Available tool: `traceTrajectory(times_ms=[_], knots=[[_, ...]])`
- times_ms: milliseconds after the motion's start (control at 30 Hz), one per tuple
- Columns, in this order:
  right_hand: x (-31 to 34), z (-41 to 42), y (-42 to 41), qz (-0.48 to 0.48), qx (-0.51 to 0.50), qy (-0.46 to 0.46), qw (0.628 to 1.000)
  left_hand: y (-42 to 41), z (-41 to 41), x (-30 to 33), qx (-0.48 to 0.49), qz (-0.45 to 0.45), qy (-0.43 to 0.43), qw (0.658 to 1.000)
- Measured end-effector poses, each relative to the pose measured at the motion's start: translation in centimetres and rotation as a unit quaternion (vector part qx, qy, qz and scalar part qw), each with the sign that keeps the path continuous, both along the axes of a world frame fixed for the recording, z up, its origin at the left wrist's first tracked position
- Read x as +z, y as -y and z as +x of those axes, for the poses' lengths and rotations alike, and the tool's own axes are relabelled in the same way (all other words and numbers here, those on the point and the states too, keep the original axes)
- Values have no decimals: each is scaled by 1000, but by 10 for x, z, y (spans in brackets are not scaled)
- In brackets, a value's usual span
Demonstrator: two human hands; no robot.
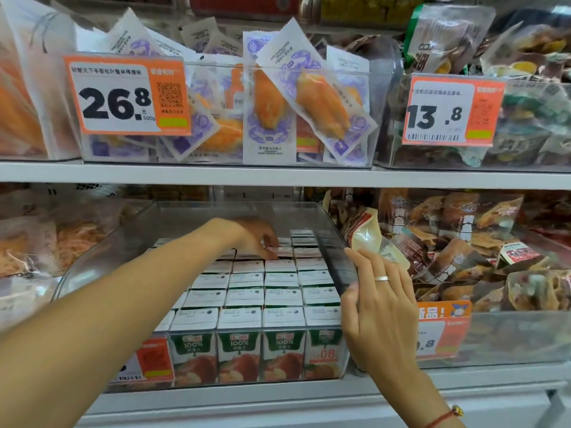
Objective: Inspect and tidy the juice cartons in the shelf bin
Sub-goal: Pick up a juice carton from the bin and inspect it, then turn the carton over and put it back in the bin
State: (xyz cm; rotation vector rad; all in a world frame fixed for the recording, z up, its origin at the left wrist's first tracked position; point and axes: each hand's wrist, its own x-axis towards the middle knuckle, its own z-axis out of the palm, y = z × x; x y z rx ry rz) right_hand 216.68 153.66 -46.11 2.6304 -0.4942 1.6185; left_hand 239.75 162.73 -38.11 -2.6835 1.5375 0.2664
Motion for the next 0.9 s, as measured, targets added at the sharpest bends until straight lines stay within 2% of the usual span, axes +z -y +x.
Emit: traceTrajectory(times_ms=[133,200,333,467,533,633,733,767,833,900], knots=[[0,0,0,0,-1,-2,1000,0,-1,-4,-11,18,41,999],[1,0,0,-2,0,-2,1000,-3,-3,-6,-16,-5,56,998],[1,-1,-1,-5,-2,-4,1000,-23,-13,0,16,-141,-16,990],[4,-5,-3,4,1,-30,1000,-54,-37,7,37,-290,-78,953],[8,-7,-5,15,3,-54,998,-71,-52,9,66,-368,-124,919],[15,-13,-9,40,-3,-97,995,-102,-79,13,120,-495,-209,835],[29,-22,-25,51,7,-140,989,-137,-111,10,178,-548,-323,750],[35,-26,-35,32,19,-151,988,-149,-121,5,195,-546,-354,733],[46,-32,-61,-11,59,-170,984,-171,-143,-6,225,-527,-383,725],[57,-36,-92,56,122,-229,964,-188,-161,-22,239,-520,-405,713]])
